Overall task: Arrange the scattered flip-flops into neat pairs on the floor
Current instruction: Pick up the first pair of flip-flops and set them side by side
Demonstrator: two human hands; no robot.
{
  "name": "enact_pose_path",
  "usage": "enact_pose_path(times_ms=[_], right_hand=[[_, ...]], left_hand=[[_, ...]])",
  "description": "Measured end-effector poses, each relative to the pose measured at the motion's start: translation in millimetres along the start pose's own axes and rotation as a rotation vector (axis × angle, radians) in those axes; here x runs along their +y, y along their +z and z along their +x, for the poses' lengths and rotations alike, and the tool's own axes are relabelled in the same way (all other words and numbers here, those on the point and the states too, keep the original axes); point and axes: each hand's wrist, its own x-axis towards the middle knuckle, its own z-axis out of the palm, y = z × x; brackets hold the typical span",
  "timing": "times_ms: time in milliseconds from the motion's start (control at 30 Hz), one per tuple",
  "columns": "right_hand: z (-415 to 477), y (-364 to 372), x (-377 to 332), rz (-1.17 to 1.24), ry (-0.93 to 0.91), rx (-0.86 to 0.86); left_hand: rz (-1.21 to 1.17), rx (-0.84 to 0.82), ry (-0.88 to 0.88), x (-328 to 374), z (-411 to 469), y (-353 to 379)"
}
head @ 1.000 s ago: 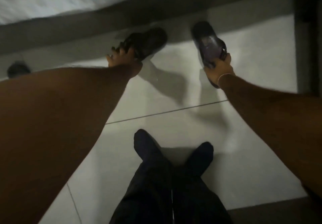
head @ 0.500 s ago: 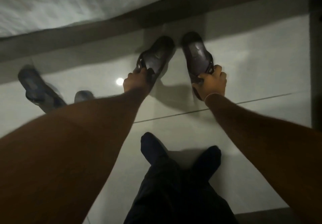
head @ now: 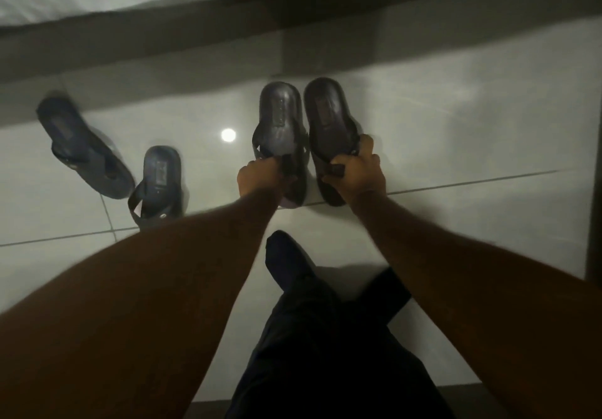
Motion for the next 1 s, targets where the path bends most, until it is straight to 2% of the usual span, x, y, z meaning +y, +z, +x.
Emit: enact_pose_path(times_ms=[267,400,533,1000], right_hand=[[-19,14,-8,-0.016,-0.057,-0.032],[-7,20,0,-0.168,-0.076,0.002],[3,14,4,-0.171,-0.058,0.058],[11,-3,8,-0.25,-0.115,0.032]], left_hand=[[-0.041,0.024,0.018,-2,-5,2],[-0.093,0.045,0.022,3,-4,5],[-0.131,0.063,0.011,13,-1,6],[-0.145,0.0,-0.022,27,-2,6]])
